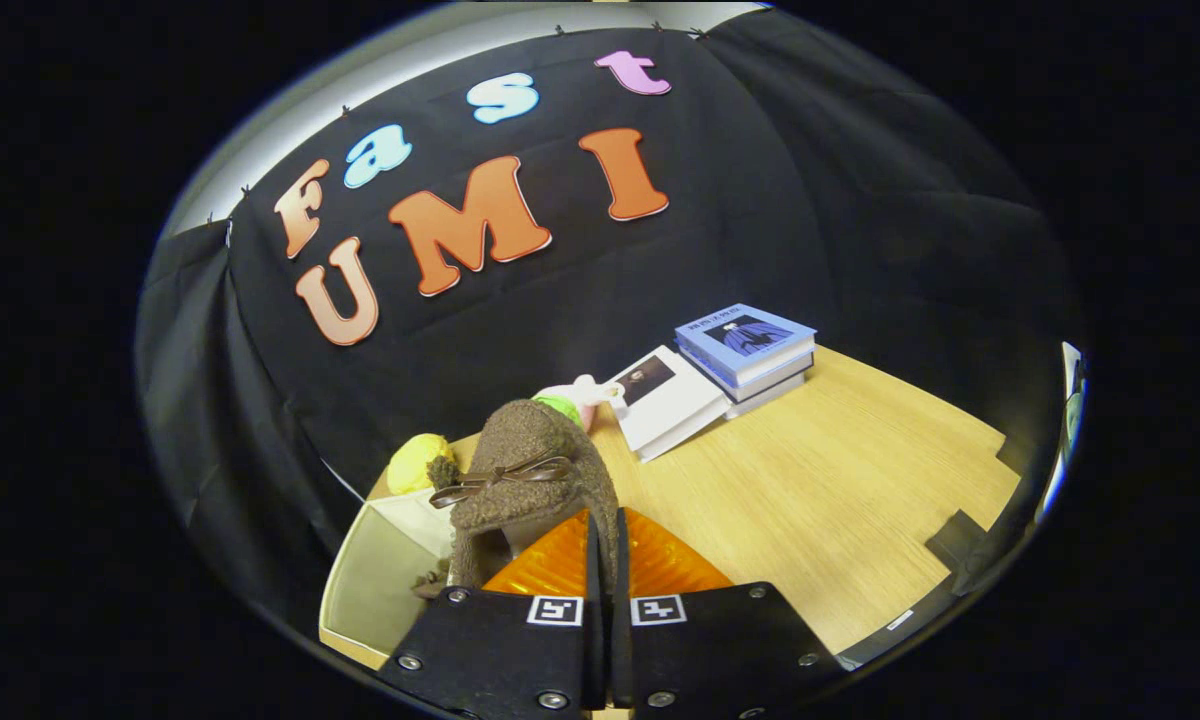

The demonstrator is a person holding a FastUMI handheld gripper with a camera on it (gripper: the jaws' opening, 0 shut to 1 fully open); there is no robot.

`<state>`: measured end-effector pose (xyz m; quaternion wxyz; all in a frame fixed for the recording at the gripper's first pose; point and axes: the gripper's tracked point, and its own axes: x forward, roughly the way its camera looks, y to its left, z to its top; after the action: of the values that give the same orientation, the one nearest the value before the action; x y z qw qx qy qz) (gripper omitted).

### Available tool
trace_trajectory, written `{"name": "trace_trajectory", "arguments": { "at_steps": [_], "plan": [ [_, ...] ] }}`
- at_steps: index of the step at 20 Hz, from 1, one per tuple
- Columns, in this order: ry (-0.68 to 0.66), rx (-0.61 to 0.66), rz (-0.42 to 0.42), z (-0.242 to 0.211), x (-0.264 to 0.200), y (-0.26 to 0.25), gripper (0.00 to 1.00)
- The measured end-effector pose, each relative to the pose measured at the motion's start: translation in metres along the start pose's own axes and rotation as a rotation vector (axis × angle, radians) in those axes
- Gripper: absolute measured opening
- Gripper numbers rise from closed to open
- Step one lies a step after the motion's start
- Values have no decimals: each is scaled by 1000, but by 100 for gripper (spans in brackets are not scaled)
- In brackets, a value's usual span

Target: Open the storage box then place both shoes into the box .Put the left shoe in first, then the right shoe, with the right side of both shoes facing outward in a uniform manner.

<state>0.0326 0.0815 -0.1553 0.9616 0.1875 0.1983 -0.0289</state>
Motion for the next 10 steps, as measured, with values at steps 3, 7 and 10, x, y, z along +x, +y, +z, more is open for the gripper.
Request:
{"name": "trace_trajectory", "arguments": {
  "at_steps": [3,7,10],
  "plan": [
    [15,26,57,-10,1,44,3],
    [43,45,105,-24,6,88,3],
    [60,33,122,-32,9,113,3]
  ]
}}
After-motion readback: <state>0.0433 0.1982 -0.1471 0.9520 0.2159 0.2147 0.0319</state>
